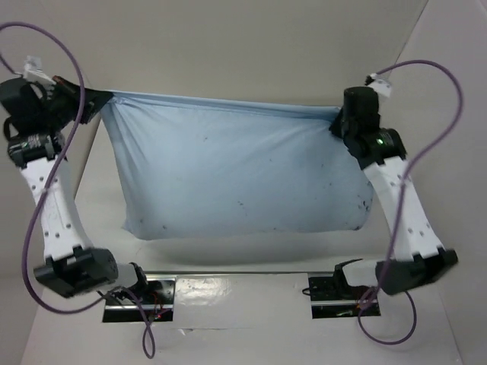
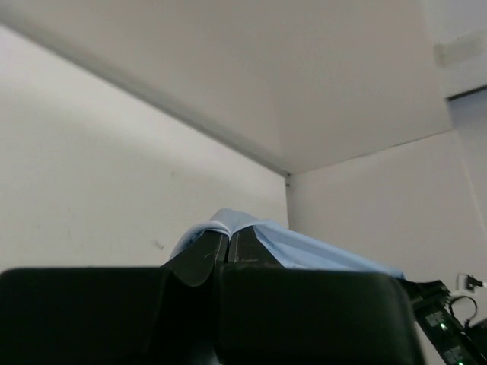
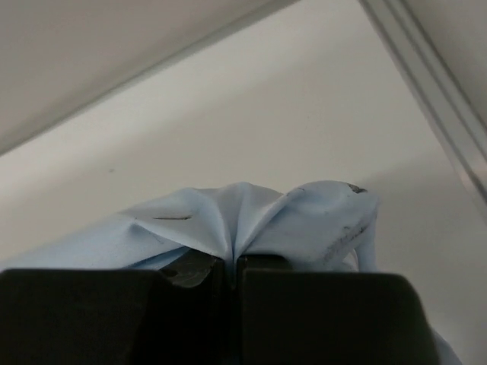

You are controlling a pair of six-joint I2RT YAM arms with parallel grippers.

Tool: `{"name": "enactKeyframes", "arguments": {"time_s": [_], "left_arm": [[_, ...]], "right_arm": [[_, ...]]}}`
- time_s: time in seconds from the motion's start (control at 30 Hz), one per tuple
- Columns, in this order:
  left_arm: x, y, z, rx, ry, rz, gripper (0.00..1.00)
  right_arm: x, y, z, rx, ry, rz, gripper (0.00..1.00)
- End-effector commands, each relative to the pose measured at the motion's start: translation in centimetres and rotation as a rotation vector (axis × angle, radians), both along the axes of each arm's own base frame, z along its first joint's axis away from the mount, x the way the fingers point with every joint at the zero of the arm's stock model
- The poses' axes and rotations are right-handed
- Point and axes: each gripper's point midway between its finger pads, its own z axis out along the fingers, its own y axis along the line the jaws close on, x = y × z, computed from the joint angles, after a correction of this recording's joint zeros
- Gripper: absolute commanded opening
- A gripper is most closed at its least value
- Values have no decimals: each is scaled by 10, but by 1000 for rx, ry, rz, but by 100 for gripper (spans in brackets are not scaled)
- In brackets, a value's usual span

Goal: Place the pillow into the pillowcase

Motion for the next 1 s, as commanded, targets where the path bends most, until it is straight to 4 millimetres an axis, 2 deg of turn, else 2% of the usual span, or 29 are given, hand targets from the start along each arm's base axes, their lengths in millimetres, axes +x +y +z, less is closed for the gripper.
{"name": "enactKeyframes", "arguments": {"time_s": [0.0,0.03,0.07,0.1,0.13,0.17,0.2,0.23,0.27,0.3,0.4,0.43,0.47,0.5,0.53,0.63,0.7,0.73,0.77,0.93,0.97], "left_arm": [[86,49,-105,46,203,171,0],[97,46,-122,56,231,150,1],[104,50,-135,60,266,142,12],[111,43,-148,78,294,92,33],[125,44,-159,80,331,74,39],[122,44,-168,77,387,62,43],[125,42,-168,110,384,56,47],[127,36,-164,125,371,41,52],[123,37,-153,138,352,59,54],[123,27,-148,182,334,44,54],[112,14,-120,224,273,41,57],[107,6,-121,245,280,31,57],[103,7,-119,263,274,38,57],[93,-1,-109,272,258,34,57],[87,-6,-112,280,262,21,57],[65,-13,-104,281,242,15,57],[55,-18,-100,278,233,2,57],[49,-22,-96,274,225,-10,57],[41,-26,-87,275,201,-21,57],[23,-34,-66,292,138,-32,58],[22,-35,-65,289,136,-42,58]], "right_arm": [[83,-44,-54,-21,21,-103,0],[96,-41,-64,4,44,-68,3],[107,-35,-72,40,66,-31,17],[120,-34,-94,51,124,-17,34],[123,-31,-87,58,125,-4,48],[123,-31,-87,58,125,-4,72],[123,-28,-87,58,129,19,79],[121,-29,-74,51,82,25,83],[115,-31,-79,56,94,25,87],[113,-28,-75,65,79,41,91],[99,-34,-61,73,50,56,96],[91,-38,-55,73,47,47,98],[88,-39,-49,73,33,47,100],[82,-40,-52,61,48,43,100],[73,-47,-44,55,39,20,100],[54,-59,-41,19,51,-34,100],[44,-67,-47,-2,75,-75,100],[41,-72,-43,-16,66,-104,100],[33,-75,-49,-35,94,-116,100],[10,-95,-55,-83,128,-212,100],[6,-97,-49,-94,106,-217,100]]}}
